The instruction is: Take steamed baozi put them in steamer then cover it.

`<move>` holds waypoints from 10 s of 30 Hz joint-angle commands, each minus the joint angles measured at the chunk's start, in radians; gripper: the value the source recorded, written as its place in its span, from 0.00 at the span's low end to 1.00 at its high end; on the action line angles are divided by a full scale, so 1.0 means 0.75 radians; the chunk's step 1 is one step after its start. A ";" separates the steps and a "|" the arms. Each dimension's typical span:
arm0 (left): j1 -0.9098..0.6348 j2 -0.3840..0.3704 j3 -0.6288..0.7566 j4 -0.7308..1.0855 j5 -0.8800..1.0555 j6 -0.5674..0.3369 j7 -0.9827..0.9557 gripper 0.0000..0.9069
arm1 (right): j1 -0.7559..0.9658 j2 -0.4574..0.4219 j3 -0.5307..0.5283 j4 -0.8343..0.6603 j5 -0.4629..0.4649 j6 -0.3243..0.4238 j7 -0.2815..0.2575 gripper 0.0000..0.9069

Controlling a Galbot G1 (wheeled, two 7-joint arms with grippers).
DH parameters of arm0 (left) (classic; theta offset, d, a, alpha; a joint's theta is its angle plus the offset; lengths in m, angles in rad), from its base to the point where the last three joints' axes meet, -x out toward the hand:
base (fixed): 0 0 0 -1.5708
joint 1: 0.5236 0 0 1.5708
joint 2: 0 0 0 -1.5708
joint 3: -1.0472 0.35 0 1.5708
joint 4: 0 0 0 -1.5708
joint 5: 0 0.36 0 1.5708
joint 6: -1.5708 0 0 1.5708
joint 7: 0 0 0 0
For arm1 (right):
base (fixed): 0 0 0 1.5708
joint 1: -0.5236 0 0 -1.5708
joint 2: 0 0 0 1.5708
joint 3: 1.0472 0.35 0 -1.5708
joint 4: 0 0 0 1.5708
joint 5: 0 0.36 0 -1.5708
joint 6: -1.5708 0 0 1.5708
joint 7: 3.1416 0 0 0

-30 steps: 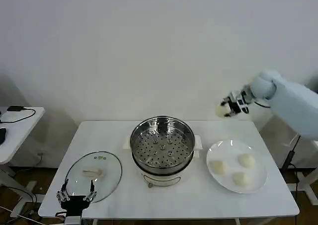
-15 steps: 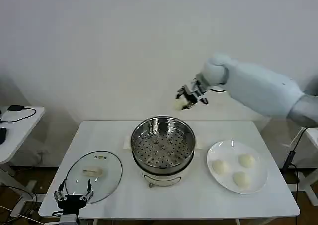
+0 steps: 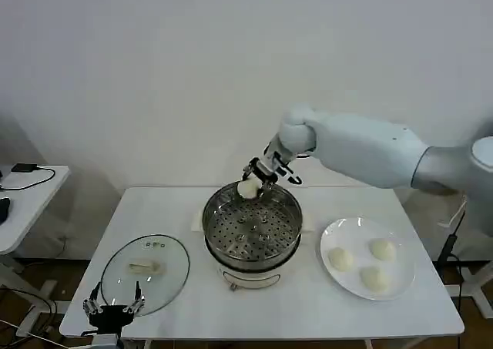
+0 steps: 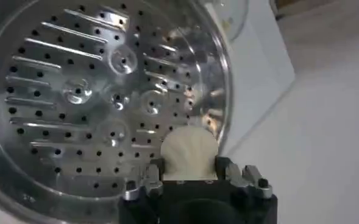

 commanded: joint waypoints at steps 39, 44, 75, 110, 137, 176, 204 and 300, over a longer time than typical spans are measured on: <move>-0.012 -0.009 0.047 -0.012 -0.014 0.008 -0.026 1.00 | 0.291 -0.140 -0.195 0.302 0.152 -0.098 0.068 1.00; -0.023 0.006 0.075 -0.024 -0.012 0.016 -0.011 1.00 | 0.521 -0.413 -0.359 0.574 0.296 -0.369 0.099 1.00; -0.026 -0.007 0.168 0.016 0.095 0.021 0.019 1.00 | -0.664 -1.055 0.432 0.572 0.150 -0.786 0.001 1.00; -0.021 -0.026 0.150 0.016 0.100 0.024 0.016 1.00 | -0.737 -0.714 0.469 0.250 0.078 -0.752 -0.097 0.76; -0.049 -0.016 0.178 0.012 0.093 0.023 0.014 1.00 | -0.041 -0.917 0.117 0.474 0.259 -0.776 -0.106 0.70; -0.095 0.059 0.063 -0.005 0.005 0.030 0.015 1.00 | 0.186 0.078 -0.168 0.341 1.020 -1.165 0.207 0.70; -0.105 0.053 0.064 0.010 0.004 0.021 0.011 1.00 | 0.028 0.204 -0.154 0.210 1.045 -1.320 0.281 0.70; -0.086 0.043 0.175 0.070 0.096 0.026 0.055 1.00 | -1.063 -1.115 0.815 0.589 -0.143 -0.734 -0.099 1.00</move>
